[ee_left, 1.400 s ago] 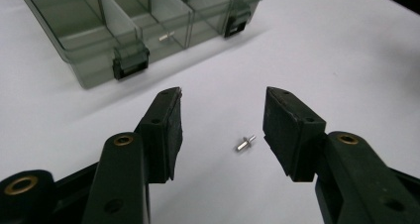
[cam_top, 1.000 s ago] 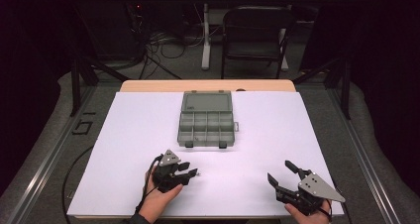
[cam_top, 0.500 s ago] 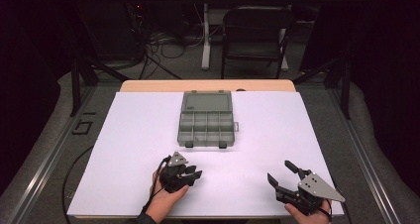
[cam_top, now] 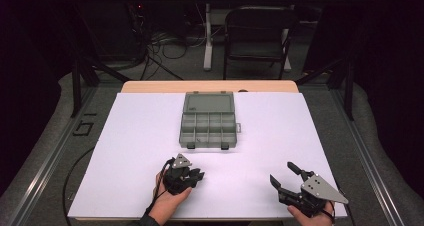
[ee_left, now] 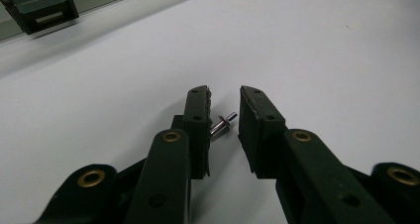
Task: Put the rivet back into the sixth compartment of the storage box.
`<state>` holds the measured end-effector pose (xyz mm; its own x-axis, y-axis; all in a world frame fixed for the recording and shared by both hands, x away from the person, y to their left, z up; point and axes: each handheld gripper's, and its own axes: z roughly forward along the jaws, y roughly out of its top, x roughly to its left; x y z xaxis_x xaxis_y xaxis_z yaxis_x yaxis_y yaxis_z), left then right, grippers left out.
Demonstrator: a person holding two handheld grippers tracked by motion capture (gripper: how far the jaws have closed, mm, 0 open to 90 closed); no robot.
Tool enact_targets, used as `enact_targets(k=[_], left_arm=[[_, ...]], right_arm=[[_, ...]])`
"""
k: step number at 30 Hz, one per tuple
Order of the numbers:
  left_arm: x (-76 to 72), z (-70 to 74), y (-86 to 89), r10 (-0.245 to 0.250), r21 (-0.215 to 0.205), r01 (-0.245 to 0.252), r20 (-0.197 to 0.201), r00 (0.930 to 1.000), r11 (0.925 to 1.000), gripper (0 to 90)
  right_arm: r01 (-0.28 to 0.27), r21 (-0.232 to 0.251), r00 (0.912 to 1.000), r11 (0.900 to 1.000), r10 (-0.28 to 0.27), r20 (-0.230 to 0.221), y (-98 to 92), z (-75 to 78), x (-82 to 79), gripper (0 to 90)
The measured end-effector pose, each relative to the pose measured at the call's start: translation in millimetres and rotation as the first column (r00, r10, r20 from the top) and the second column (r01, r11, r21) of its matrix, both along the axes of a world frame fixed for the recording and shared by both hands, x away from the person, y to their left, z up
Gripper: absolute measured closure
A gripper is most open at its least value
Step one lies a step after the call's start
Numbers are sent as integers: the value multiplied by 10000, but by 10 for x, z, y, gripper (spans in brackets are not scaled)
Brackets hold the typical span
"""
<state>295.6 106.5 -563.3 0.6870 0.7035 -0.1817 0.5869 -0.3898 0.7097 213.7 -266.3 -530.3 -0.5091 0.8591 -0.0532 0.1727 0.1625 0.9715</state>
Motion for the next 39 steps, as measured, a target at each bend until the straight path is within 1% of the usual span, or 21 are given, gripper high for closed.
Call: enact_targets(k=[2, 8, 10, 20, 28, 29, 30, 32, 35, 37, 39], left_arm=[[-2, -1, -2, 43, 38, -43, 43, 10000, 10000, 760], [7, -7, 7, 88, 22, -88, -6, 10000, 10000, 808], [9, -8, 9, 112, -30, -112, -59, 9999, 9999, 810], [10, -5, 12, 72, 20, -72, -16, 10000, 10000, 818], [6, -3, 5, 47, -36, -47, 20, 10000, 10000, 820], [5, 0, 5, 8, -60, -7, 67, 10000, 10000, 823], [2, 7, 7, -13, -48, 13, 65, 10000, 10000, 858], [-2, 13, 10, -25, -79, 25, 41, 10000, 10000, 862], [-1, 17, 17, -39, -44, 39, 131, 9999, 10000, 861], [-3, 24, 19, -38, -60, 38, 124, 9999, 10000, 861], [-7, 27, 18, -2, -138, 4, 89, 10000, 9999, 862]], right_arm=[[1, -1, 10000, 10000, -1, 62, 2, -1, 4, 281], [-4, -10, 10000, 10000, 4, 22, 0, -1, 4, 281], [-8, -12, 10000, 10000, 8, 26, -1, -1, 4, 281], [-13, 26, 10000, 10000, 13, 58, 2, -5, 9, 281], [-16, 9, 10000, 10000, 16, 37, 1, -5, 8, 281], [-16, 7, 10000, 10000, 16, 36, 0, -5, 8, 281], [-11, 10, 10000, 10000, 11, 33, 0, -5, 8, 281], [-11, 11, 10000, 10000, 11, 38, -1, -5, 8, 281], [9, -7, 10000, 10000, -9, 16, -3, -5, 6, 280], [3, -4, 10000, 10000, -3, 31, -1, -7, 8, 281], [-2, 6, 10000, 10000, 2, 30, 2, -7, 8, 281]])
